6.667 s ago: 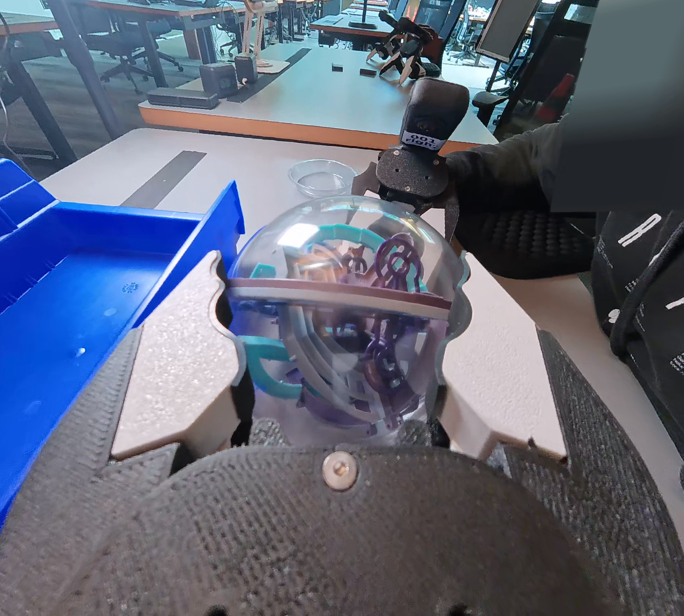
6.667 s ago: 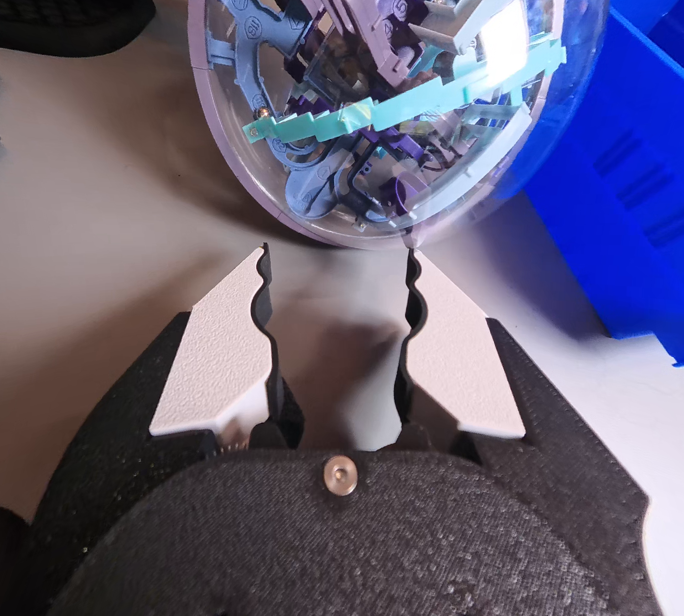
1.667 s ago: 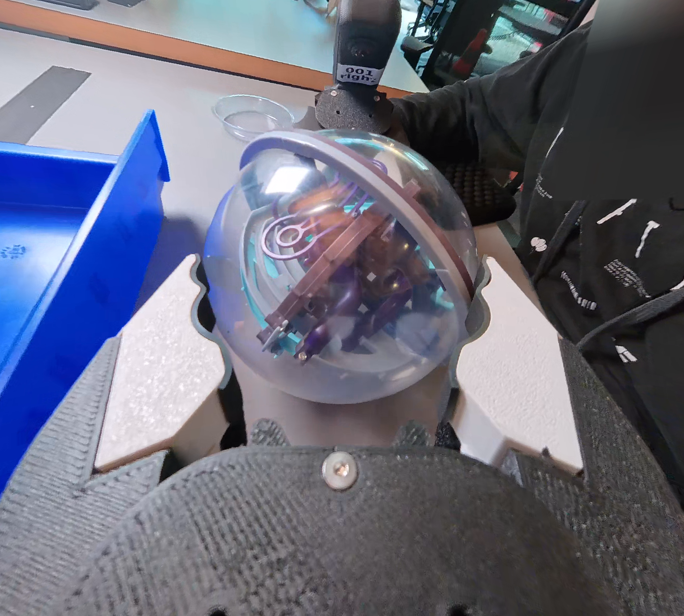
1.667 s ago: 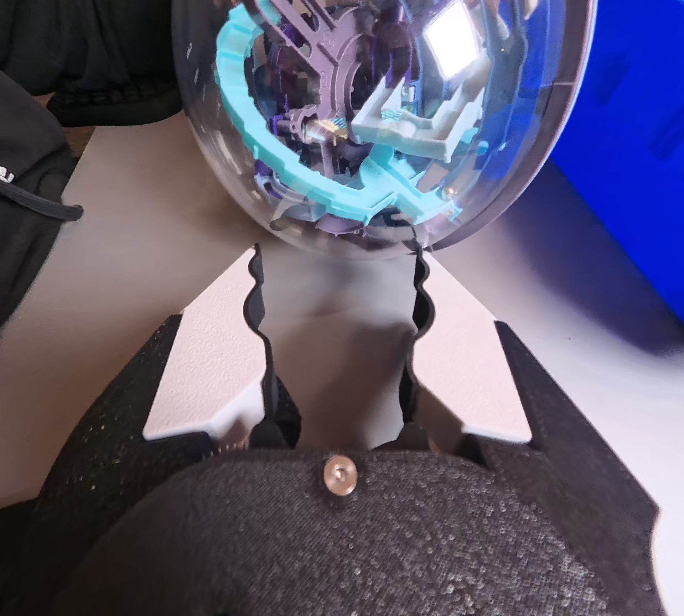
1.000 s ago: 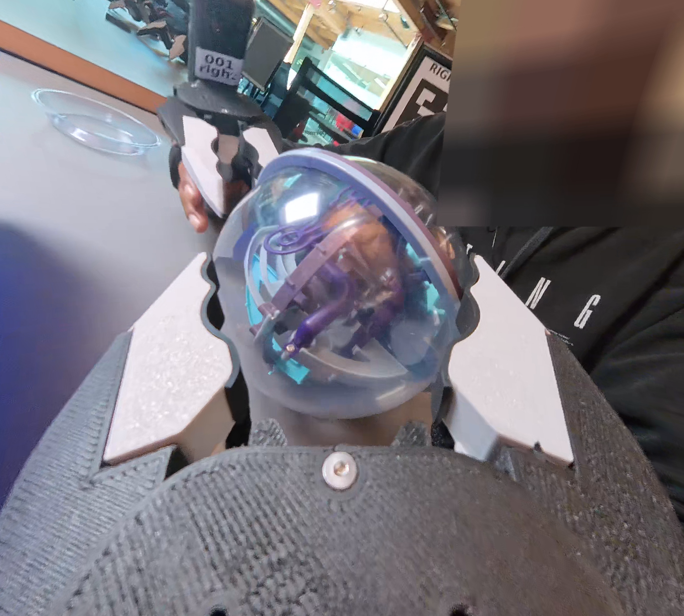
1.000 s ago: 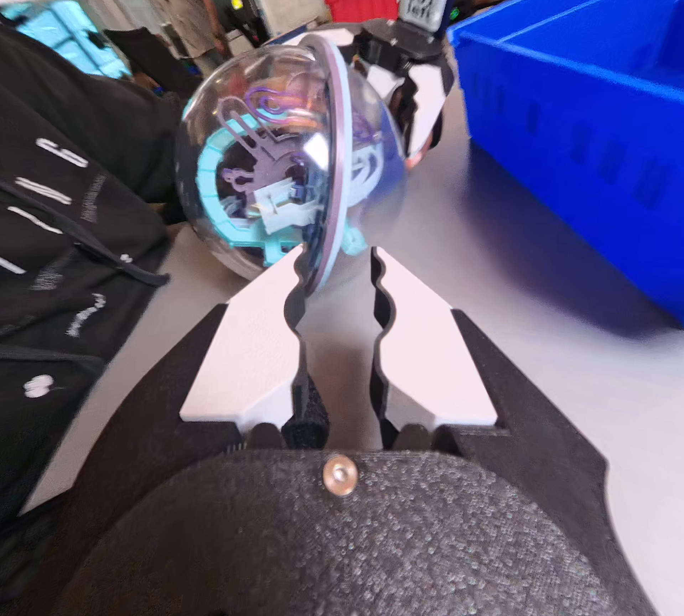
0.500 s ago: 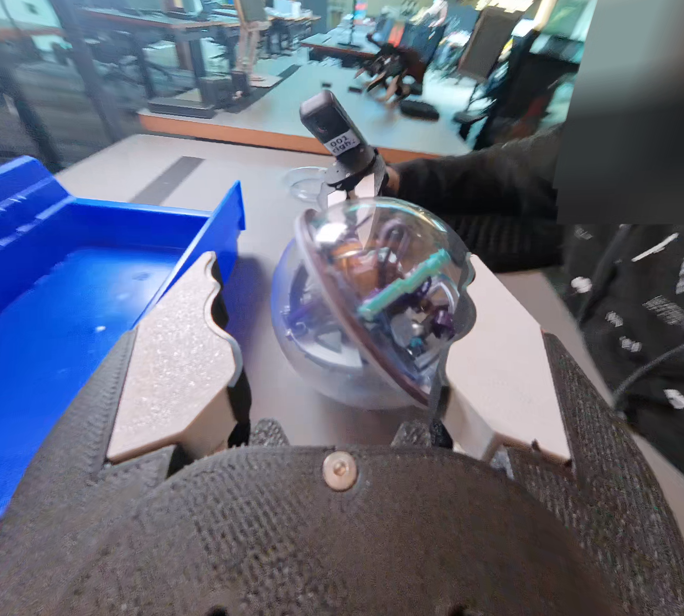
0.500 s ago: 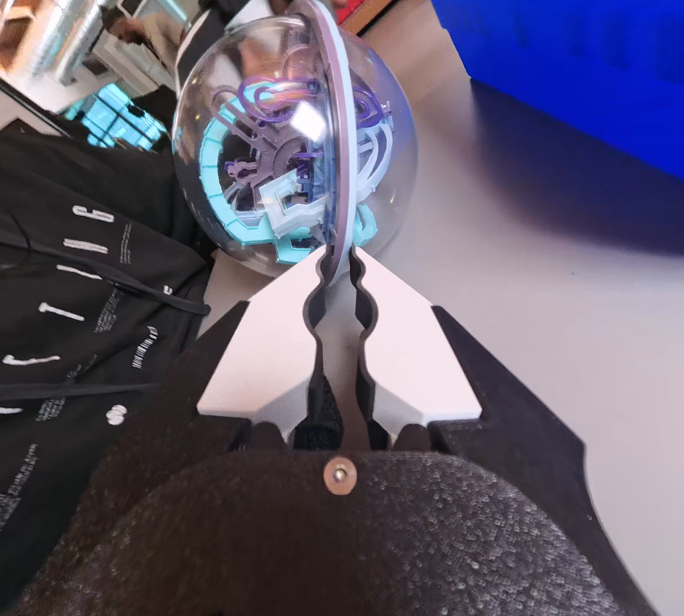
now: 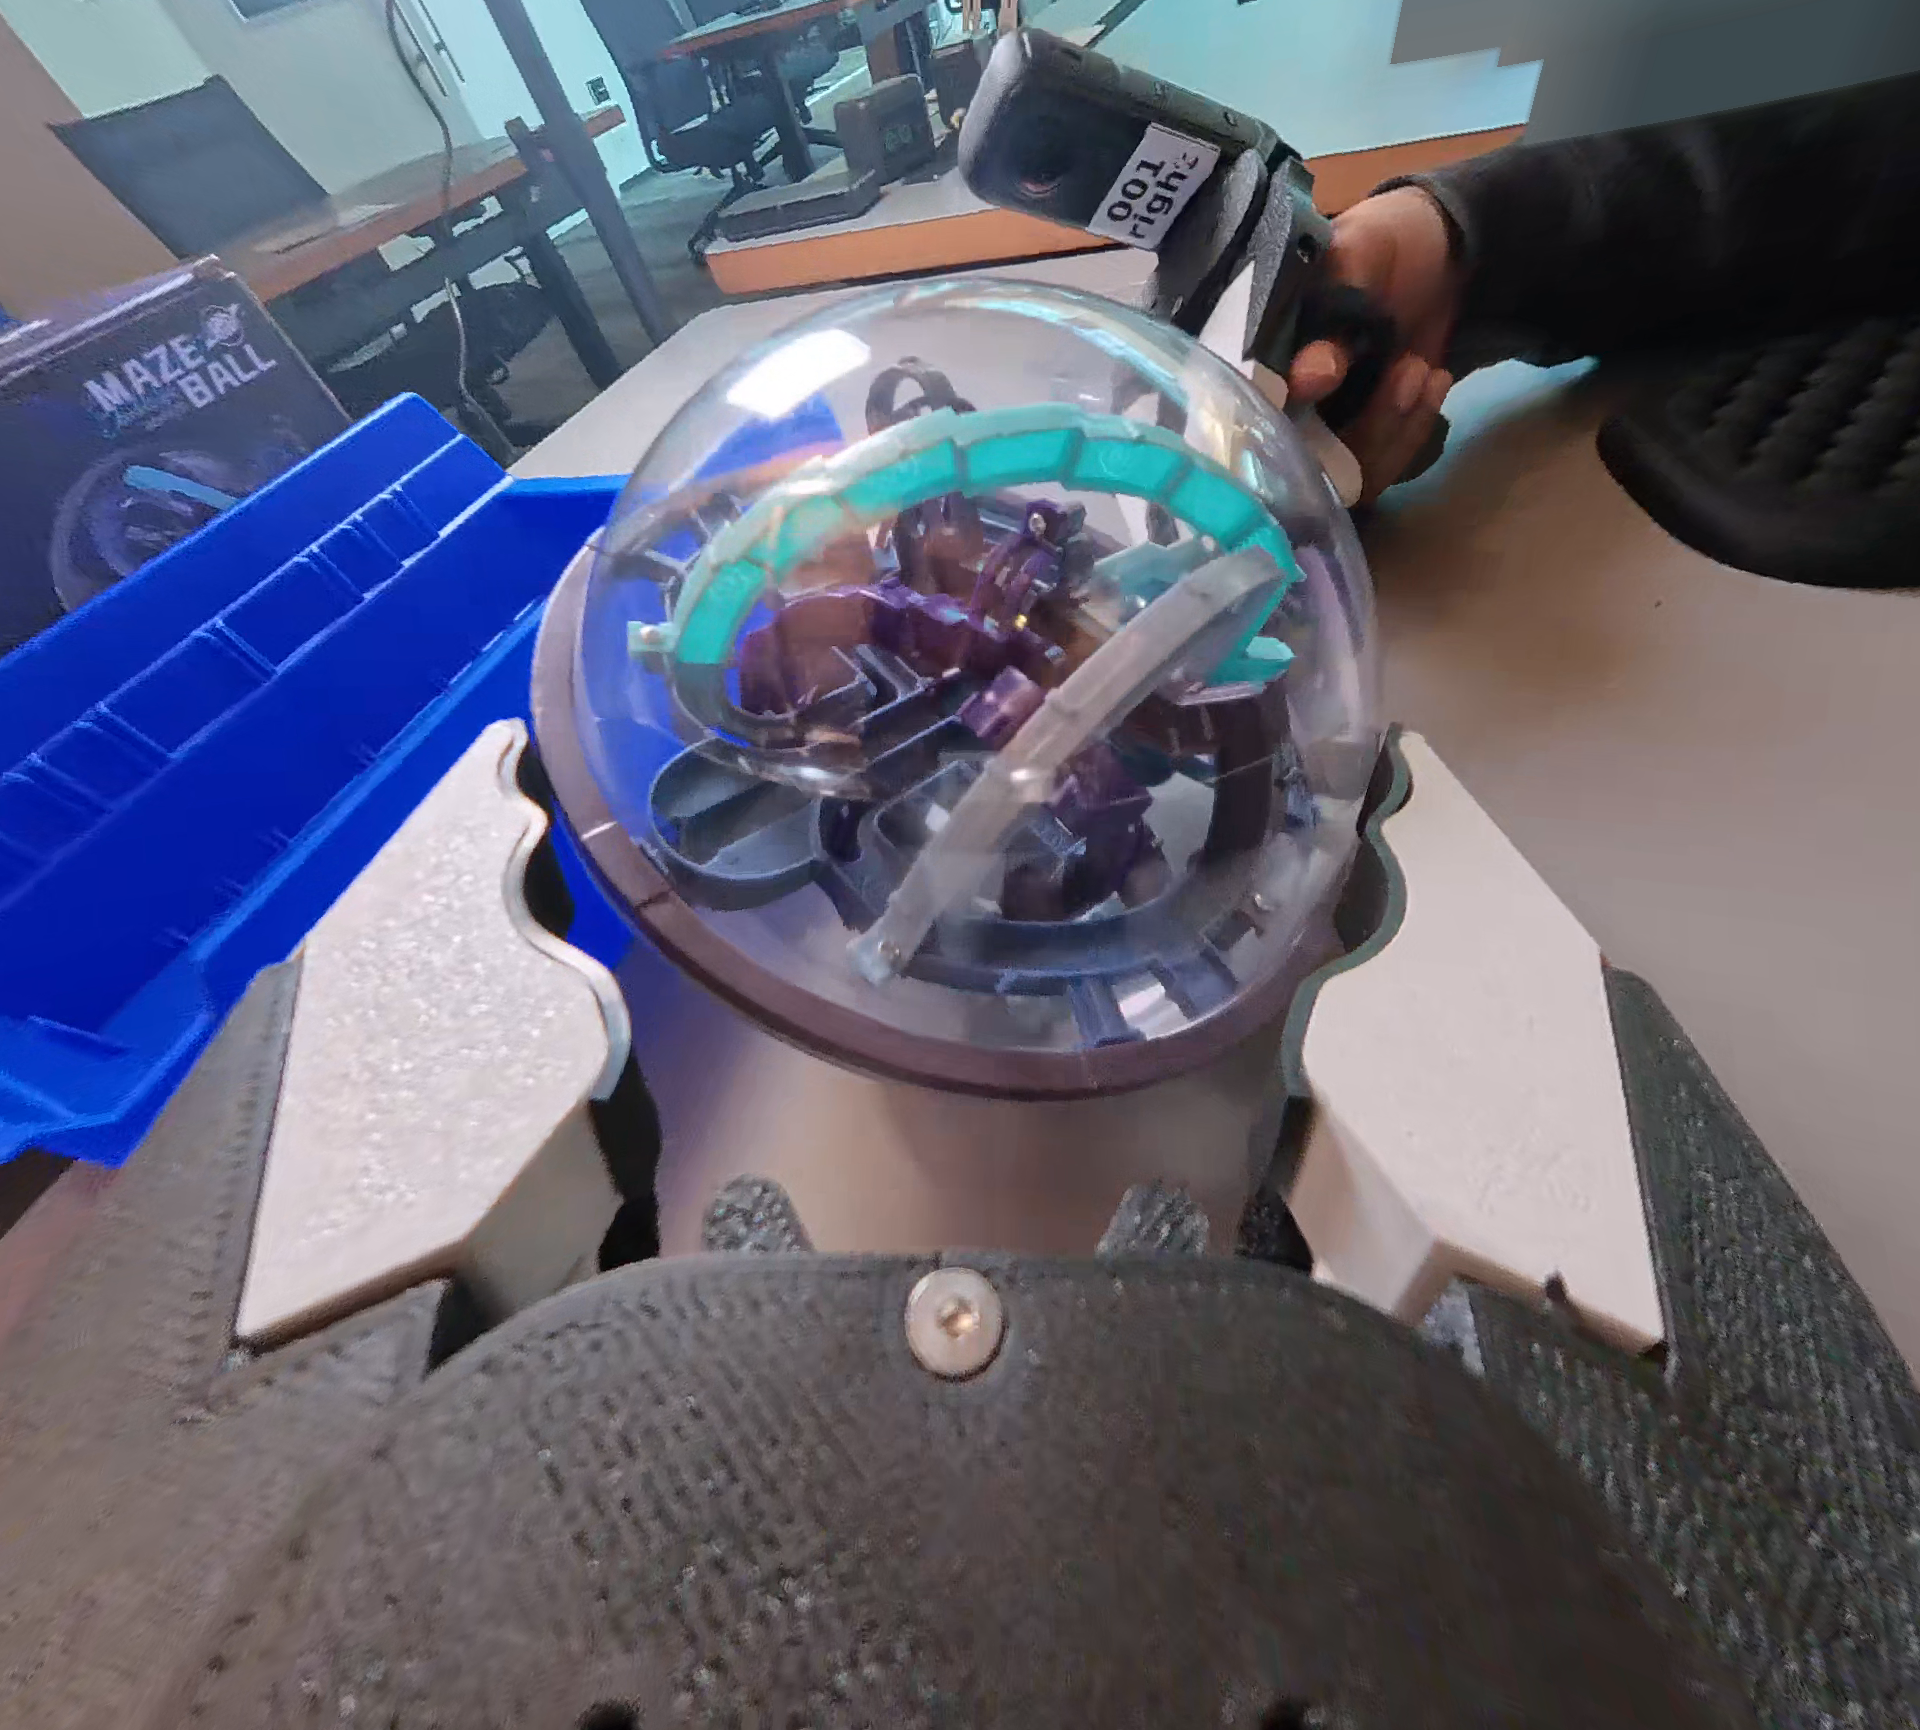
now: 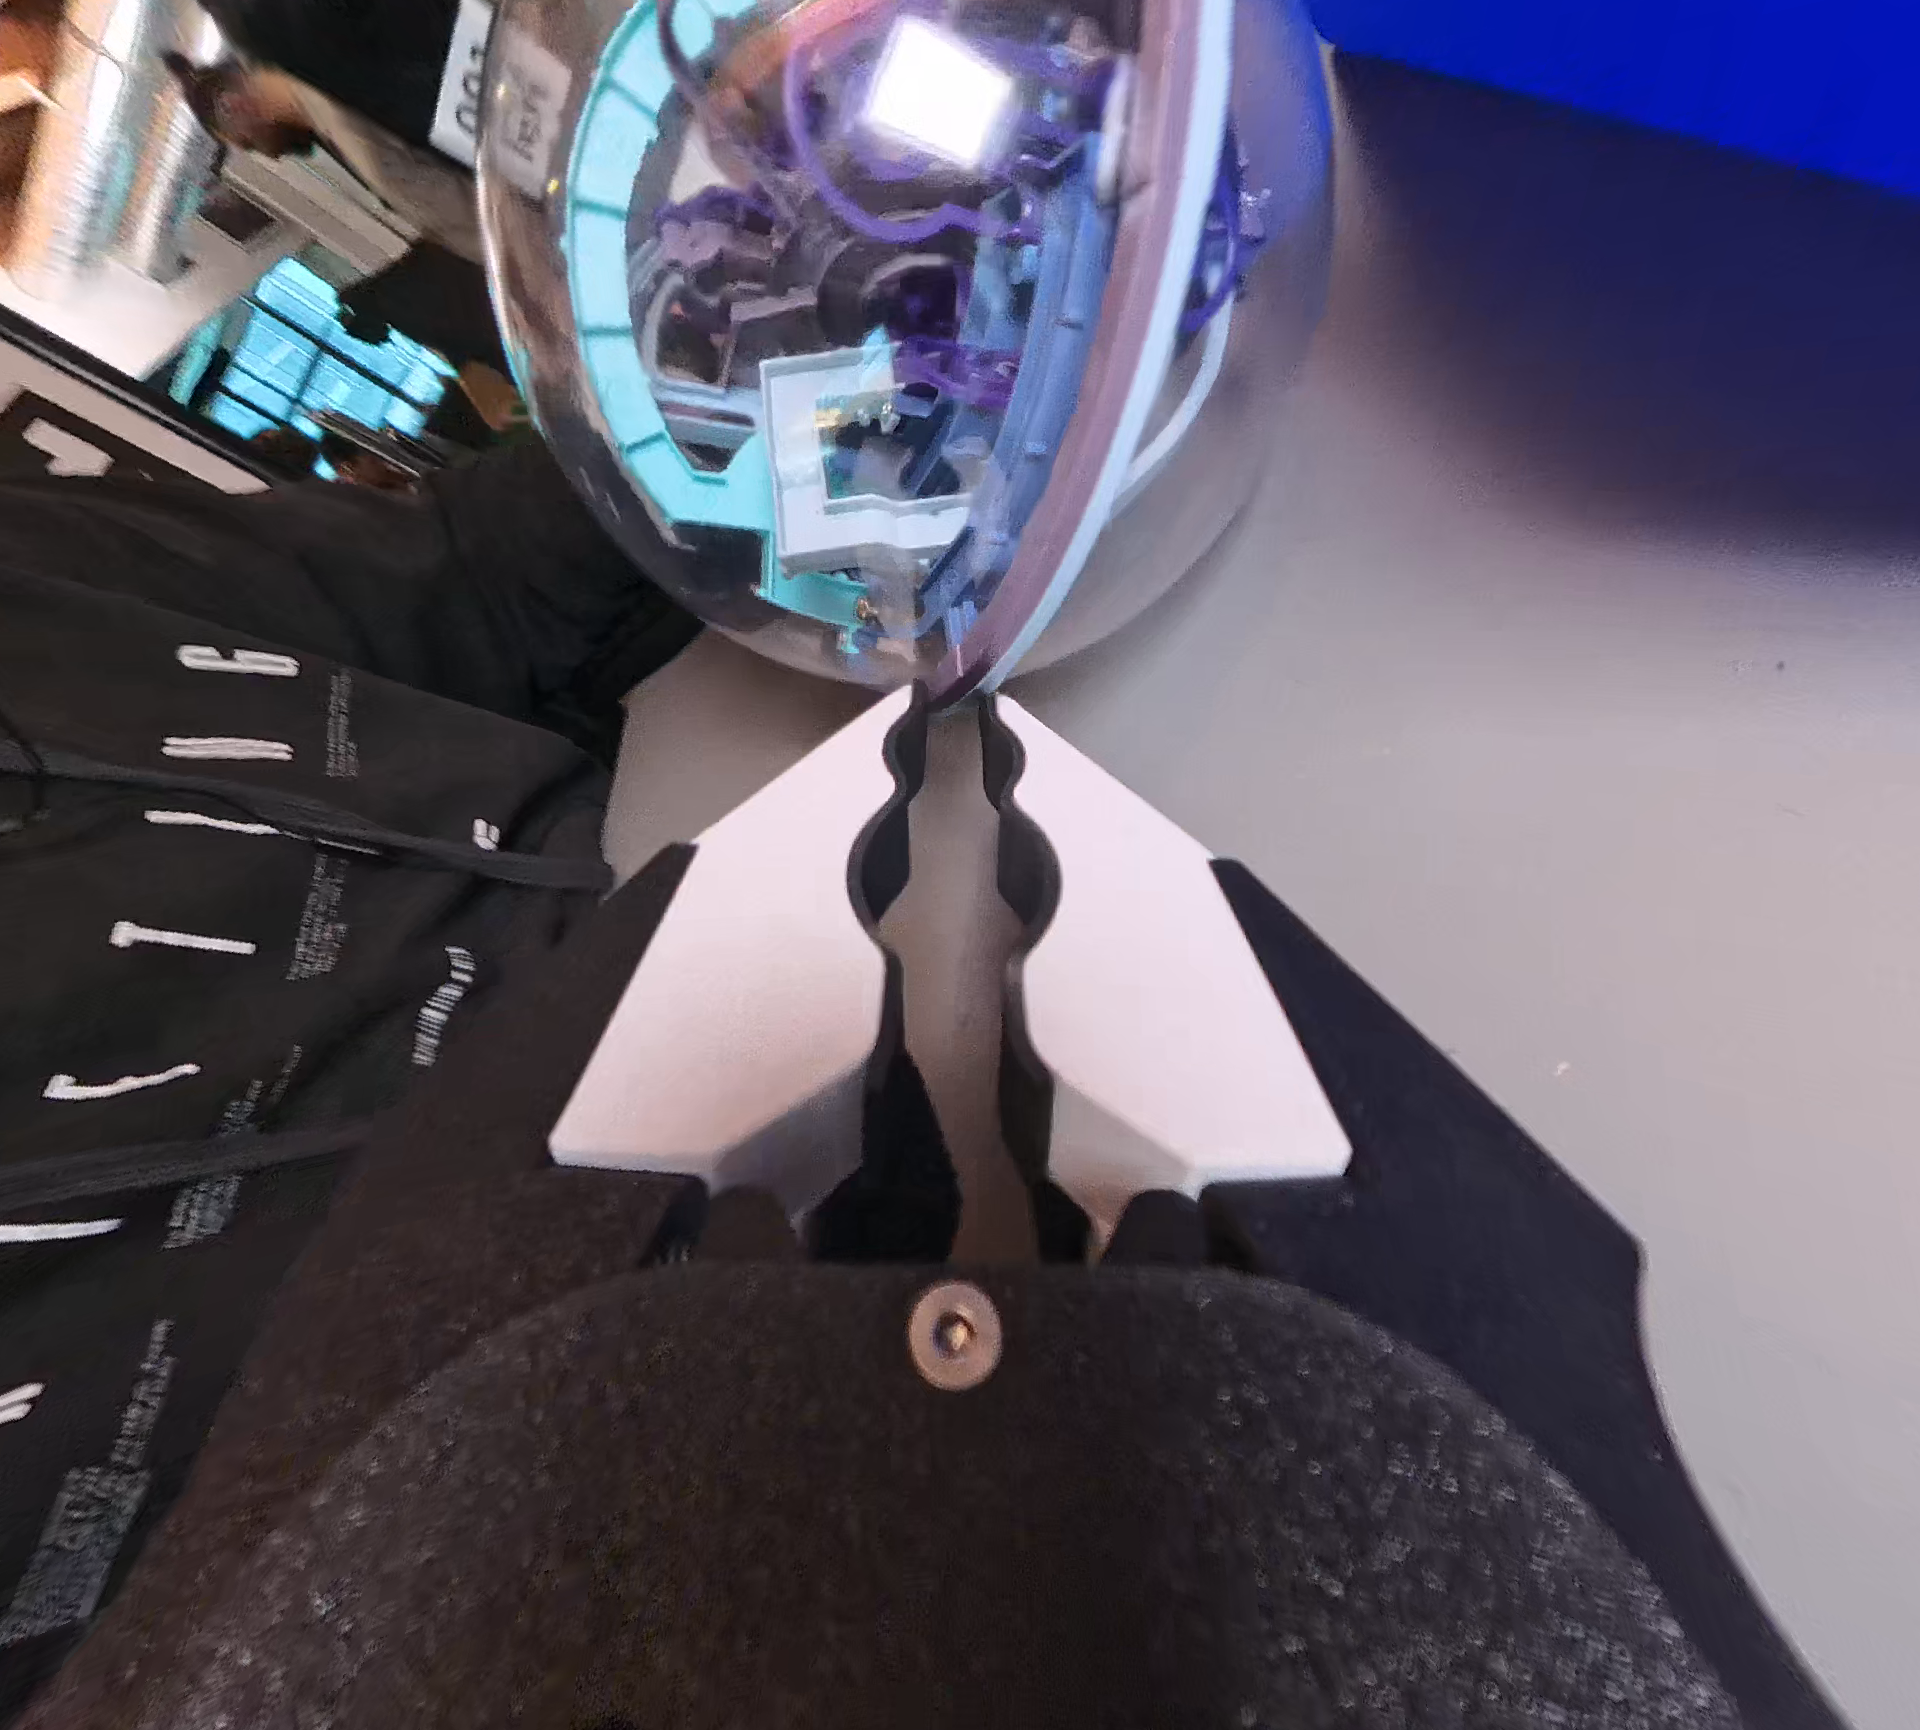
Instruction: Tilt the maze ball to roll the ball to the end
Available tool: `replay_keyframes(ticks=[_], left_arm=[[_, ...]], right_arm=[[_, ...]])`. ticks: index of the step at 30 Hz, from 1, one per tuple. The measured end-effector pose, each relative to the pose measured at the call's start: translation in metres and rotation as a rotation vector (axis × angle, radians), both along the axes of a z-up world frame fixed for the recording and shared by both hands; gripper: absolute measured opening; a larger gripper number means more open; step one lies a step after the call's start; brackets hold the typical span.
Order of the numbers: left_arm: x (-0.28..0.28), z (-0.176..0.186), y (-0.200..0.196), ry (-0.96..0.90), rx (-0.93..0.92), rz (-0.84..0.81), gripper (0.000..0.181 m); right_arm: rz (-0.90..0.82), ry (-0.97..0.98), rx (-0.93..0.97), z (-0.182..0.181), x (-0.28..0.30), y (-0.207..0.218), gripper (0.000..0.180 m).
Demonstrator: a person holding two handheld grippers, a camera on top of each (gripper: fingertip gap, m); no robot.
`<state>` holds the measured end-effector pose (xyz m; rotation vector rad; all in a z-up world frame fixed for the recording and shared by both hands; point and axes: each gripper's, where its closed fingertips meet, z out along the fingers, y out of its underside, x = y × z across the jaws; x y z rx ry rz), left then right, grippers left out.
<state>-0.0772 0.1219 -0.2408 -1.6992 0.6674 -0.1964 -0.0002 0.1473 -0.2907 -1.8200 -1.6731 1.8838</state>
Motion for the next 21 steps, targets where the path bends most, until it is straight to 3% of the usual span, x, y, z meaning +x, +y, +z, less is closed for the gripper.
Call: replay_keyframes(ticks=[2, 7, 11, 17, 21], left_arm=[[-0.001, 0.0, 0.001, -0.025, -0.009, -0.011, 0.149], [-0.005, 0.0, 0.005, -0.07, -0.044, -0.037, 0.149], [-0.005, 0.002, 0.012, -0.099, -0.072, -0.073, 0.149], [-0.001, 0.007, 0.029, -0.135, -0.143, -0.124, 0.149], [-0.001, 0.009, 0.041, -0.188, -0.213, -0.132, 0.149]], right_arm=[[0.027, 0.039, 0.101, -0.001, 0.002, -0.001, 0.009], [-0.003, 0.256, 0.589, 0.005, 0.0, 0.019, 0.053], [-0.099, 0.414, 0.92, 0.016, -0.005, 0.037, 0.055], [-0.102, 0.421, 1.093, -0.001, -0.014, 0.039, 0.078], [-0.155, 0.383, 1.169, -0.005, -0.018, 0.047, 0.069]])
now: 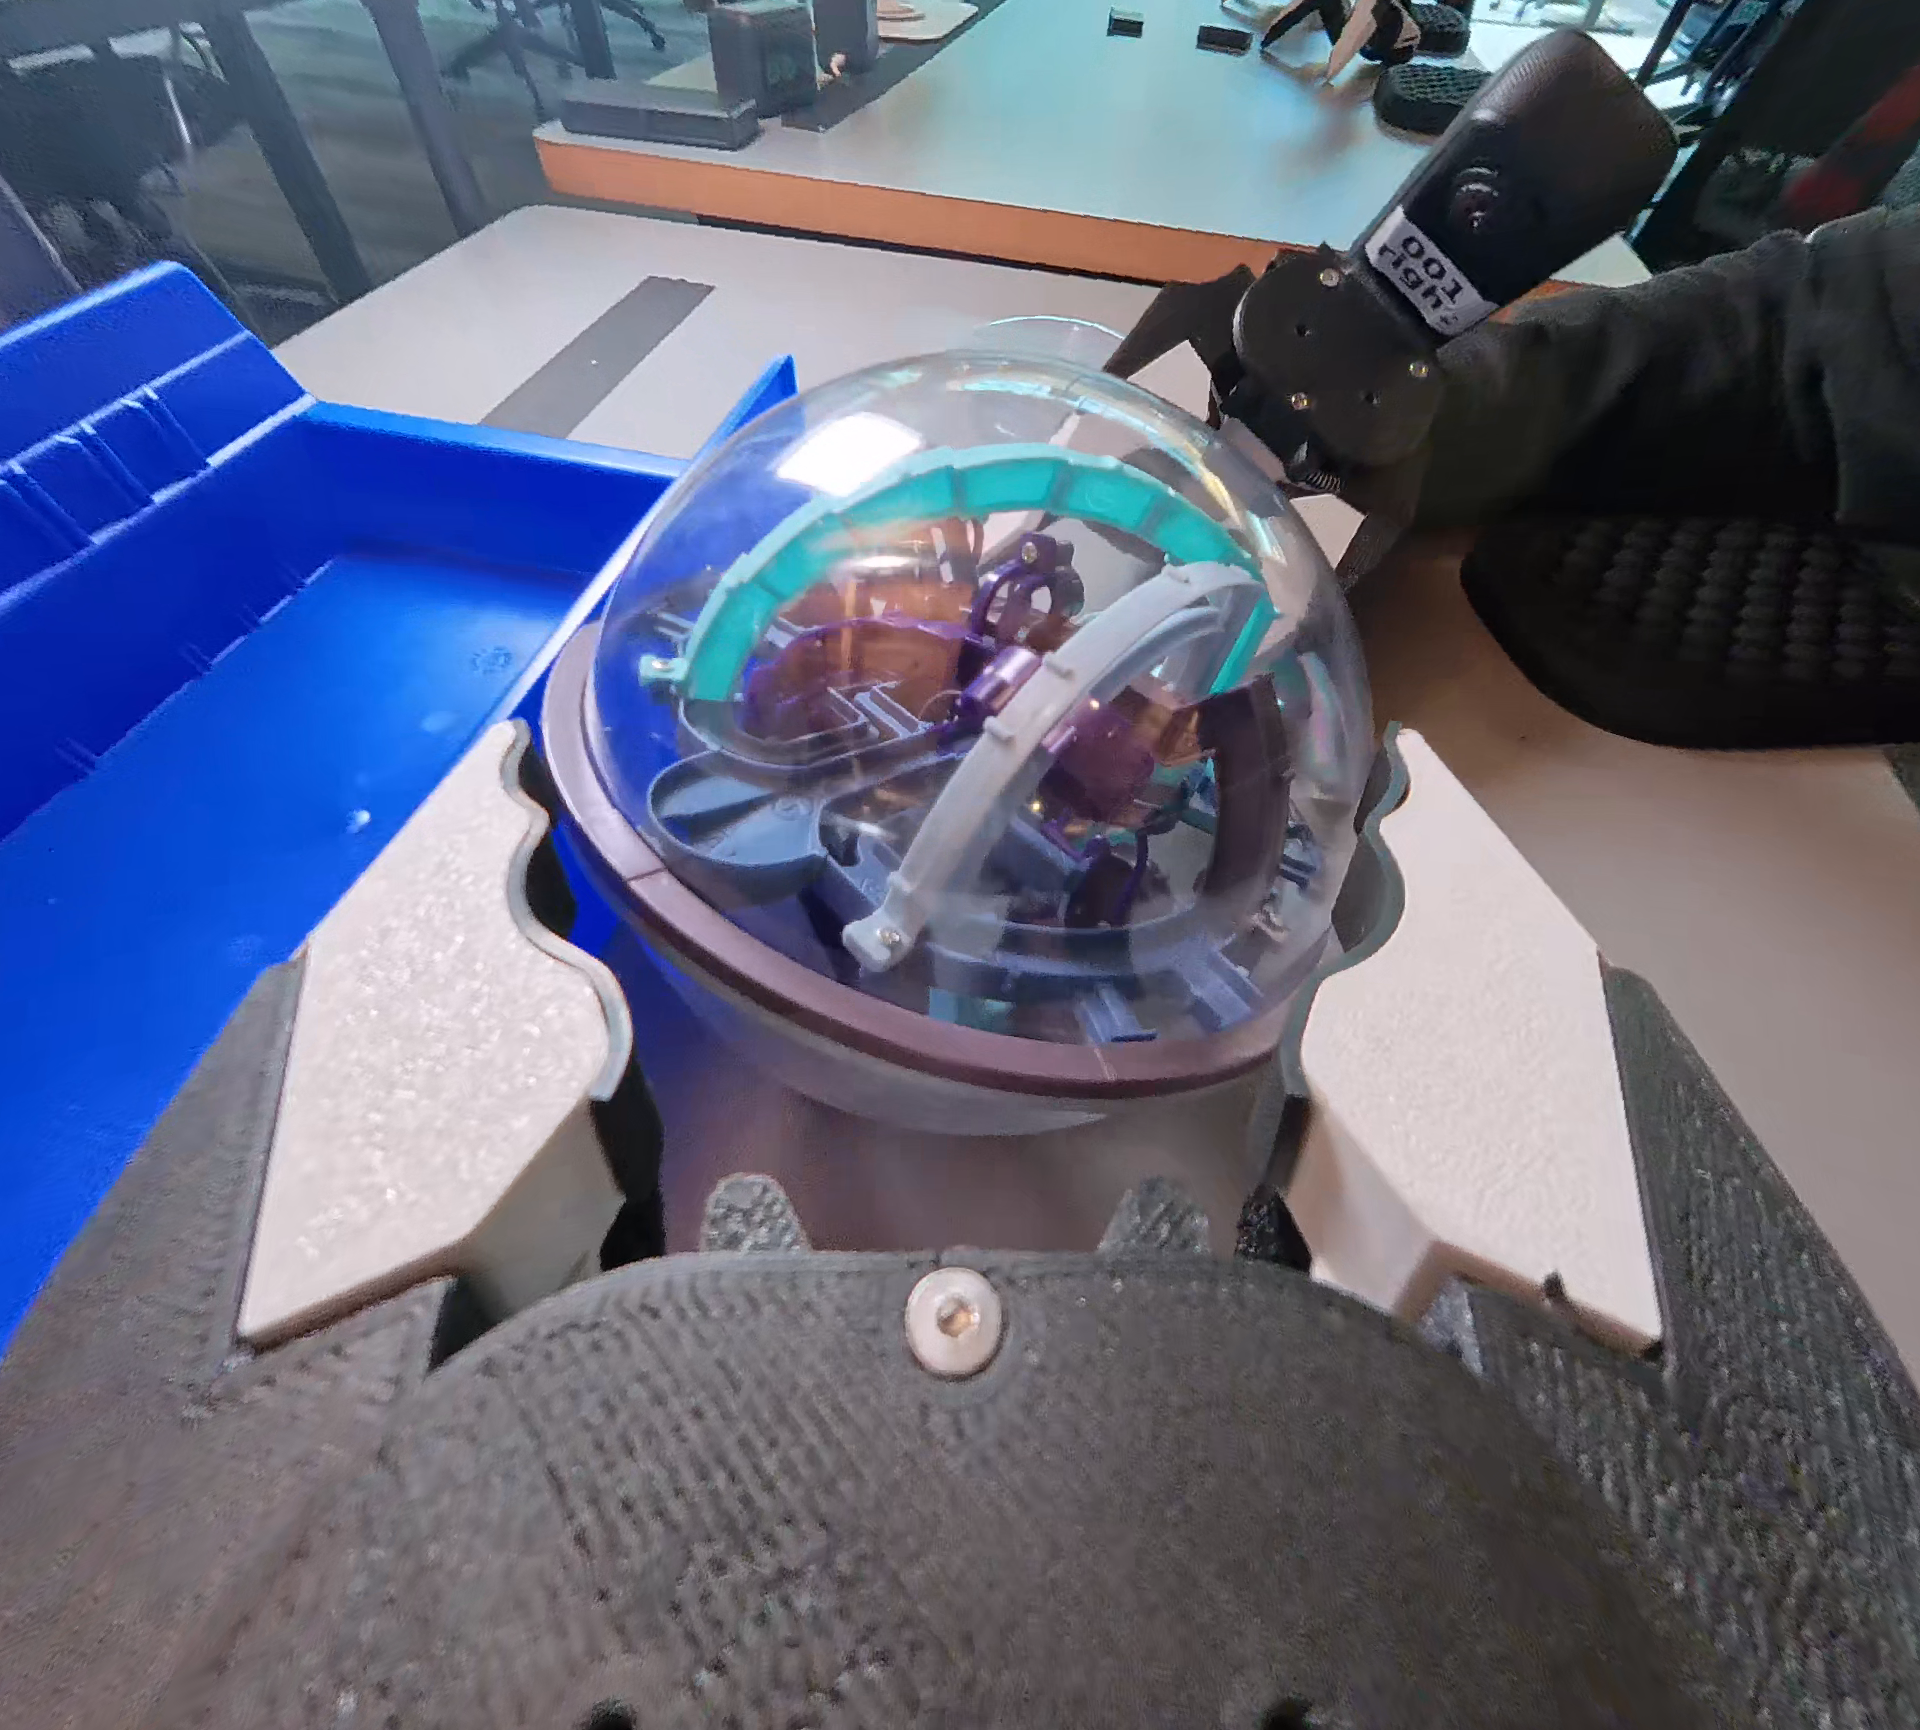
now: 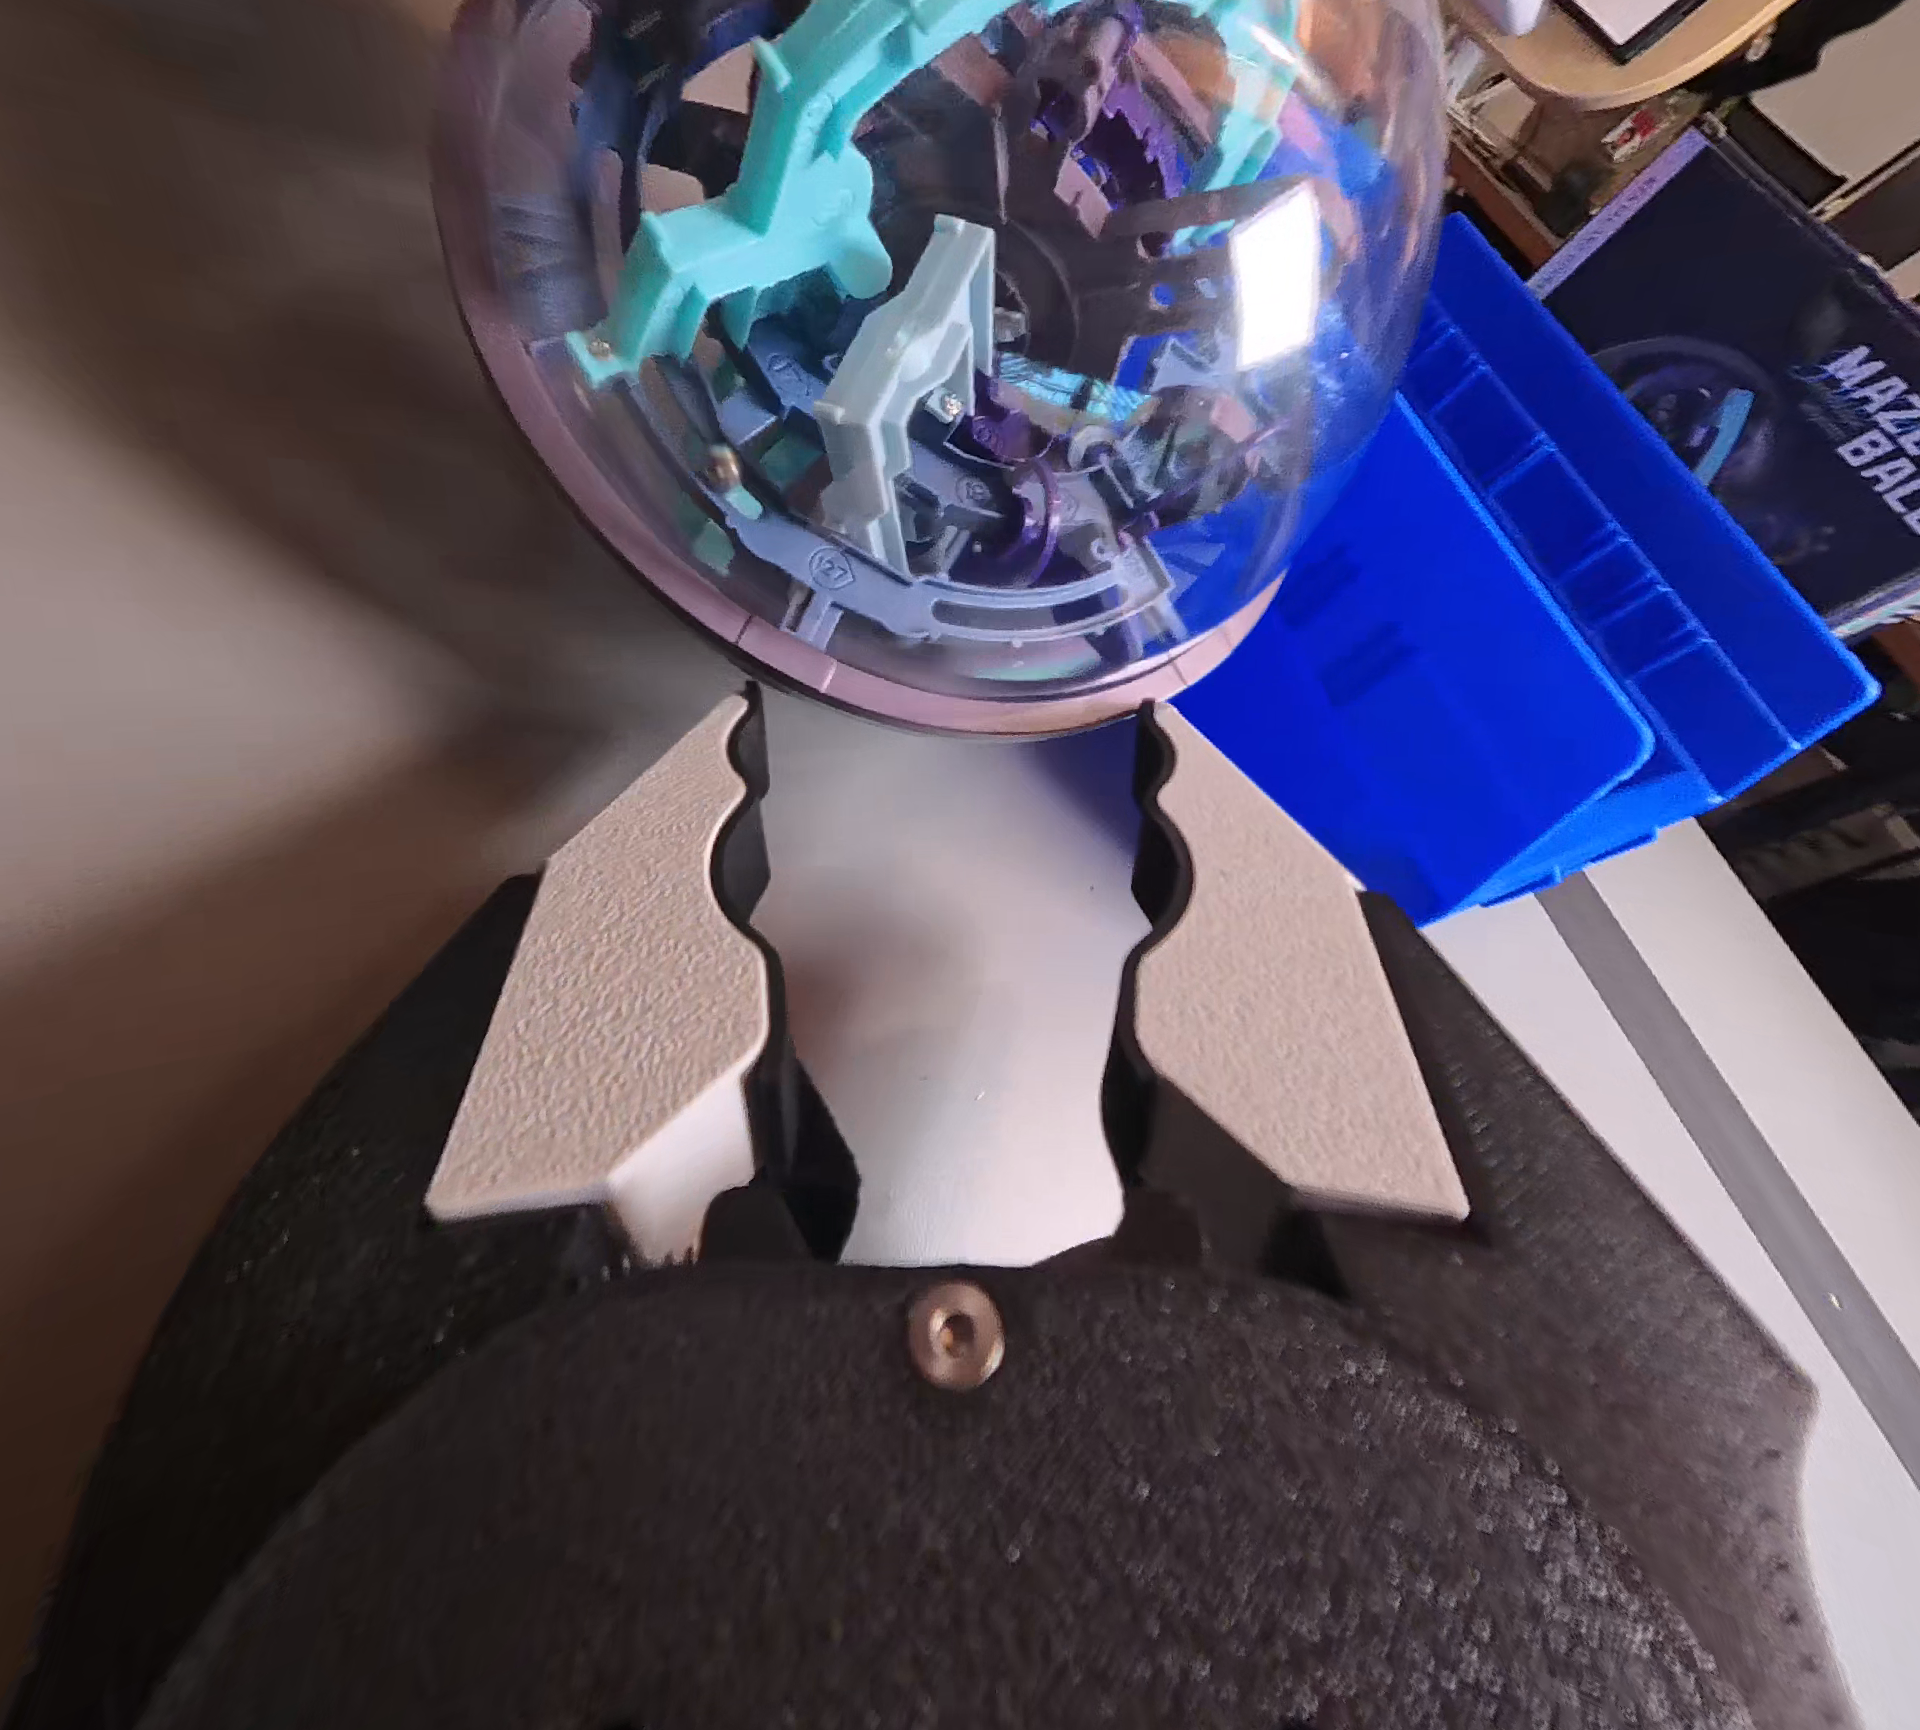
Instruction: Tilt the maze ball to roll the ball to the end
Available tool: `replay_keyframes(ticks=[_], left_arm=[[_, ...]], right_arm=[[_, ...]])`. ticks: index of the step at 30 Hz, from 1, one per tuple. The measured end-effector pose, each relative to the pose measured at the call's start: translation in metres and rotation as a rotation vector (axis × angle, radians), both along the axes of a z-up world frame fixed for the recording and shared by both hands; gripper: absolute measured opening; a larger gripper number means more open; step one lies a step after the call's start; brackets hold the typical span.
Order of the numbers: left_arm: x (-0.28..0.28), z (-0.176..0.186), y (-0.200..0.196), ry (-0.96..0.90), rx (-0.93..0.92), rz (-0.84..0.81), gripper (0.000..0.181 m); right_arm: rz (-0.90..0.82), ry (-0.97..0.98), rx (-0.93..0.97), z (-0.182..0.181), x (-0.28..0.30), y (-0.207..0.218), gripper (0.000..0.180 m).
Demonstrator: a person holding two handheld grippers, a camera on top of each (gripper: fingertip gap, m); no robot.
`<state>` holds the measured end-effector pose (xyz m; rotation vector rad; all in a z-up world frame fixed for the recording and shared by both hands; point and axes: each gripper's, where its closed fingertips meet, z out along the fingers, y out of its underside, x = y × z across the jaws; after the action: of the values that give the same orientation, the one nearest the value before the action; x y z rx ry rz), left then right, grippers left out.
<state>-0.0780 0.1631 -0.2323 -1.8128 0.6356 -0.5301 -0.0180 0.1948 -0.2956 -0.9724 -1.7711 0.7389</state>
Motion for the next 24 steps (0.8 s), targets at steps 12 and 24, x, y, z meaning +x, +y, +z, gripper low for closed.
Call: replay_keyframes(ticks=[12, 24], left_arm=[[-0.006, -0.001, -0.01, -0.097, -0.14, -0.048, 0.148], [-0.008, 0.001, -0.023, -0.218, -0.213, -0.116, 0.148]], right_arm=[[0.037, 0.001, -0.072, 0.004, 0.002, -0.016, 0.056], [0.146, -0.007, -0.116, 0.006, 0.007, -0.043, 0.046]])
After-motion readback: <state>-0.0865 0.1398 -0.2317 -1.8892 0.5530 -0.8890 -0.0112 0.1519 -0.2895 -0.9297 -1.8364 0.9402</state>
